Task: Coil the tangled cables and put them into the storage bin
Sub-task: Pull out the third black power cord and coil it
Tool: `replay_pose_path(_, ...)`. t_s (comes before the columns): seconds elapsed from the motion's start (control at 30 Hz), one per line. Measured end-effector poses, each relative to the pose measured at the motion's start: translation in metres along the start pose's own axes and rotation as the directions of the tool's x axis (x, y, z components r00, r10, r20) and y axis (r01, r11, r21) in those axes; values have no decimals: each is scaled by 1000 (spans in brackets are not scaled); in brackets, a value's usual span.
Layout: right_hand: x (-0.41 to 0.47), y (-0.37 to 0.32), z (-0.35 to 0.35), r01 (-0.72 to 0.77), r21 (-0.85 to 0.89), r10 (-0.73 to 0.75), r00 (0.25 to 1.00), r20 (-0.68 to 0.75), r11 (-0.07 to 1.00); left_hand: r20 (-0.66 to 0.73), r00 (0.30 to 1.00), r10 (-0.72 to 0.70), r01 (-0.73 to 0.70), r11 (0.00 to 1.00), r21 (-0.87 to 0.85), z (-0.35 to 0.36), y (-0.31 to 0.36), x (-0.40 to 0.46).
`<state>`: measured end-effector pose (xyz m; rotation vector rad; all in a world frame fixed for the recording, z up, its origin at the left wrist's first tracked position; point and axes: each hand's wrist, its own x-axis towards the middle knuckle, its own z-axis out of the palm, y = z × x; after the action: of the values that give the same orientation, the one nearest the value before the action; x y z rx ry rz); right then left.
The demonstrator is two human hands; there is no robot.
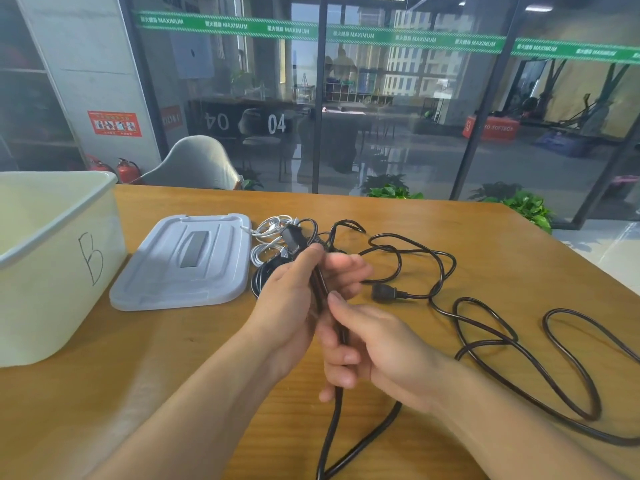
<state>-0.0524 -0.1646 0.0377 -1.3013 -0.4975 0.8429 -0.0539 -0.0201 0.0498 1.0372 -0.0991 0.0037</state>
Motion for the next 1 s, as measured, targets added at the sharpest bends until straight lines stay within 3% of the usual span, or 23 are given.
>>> replay_pose_path(0.13, -1, 1, -2, -151, 57, 140, 978, 157, 987, -80, 996, 26, -36, 992, -122, -2, 13, 3)
replay_pose_path(0.27, 1, 1, -8, -158, -195, 158, 987, -13, 968, 24, 999, -34, 36, 993, -110, -6, 25, 0)
replay_pose_path(0.43, -2, -3, -28, -125, -485, 39, 982, -183, 866, 263, 956, -132, 130, 991, 27, -8, 30, -6)
replay_pose_path(0.57, -7, -13, -54, -110, -739, -147, 950, -274, 664, 378, 898, -226, 160, 967, 198, -10, 39, -12)
replay_pose_path(0.7, -11, -21, -80, -152, -770, -206, 915, -346, 619, 417, 861, -291, 172, 938, 301, -9, 40, -15)
replay_pose_path(0.83, -15, -24, -94, -157, -750, -230, 894, -384, 642, 429, 842, -329, 172, 915, 364, -5, 35, -16)
replay_pose_path(1.0, -22, -33, -99, -105, -793, -396, 822, -409, 600, 424, 842, -334, 176, 912, 371, -5, 35, -15)
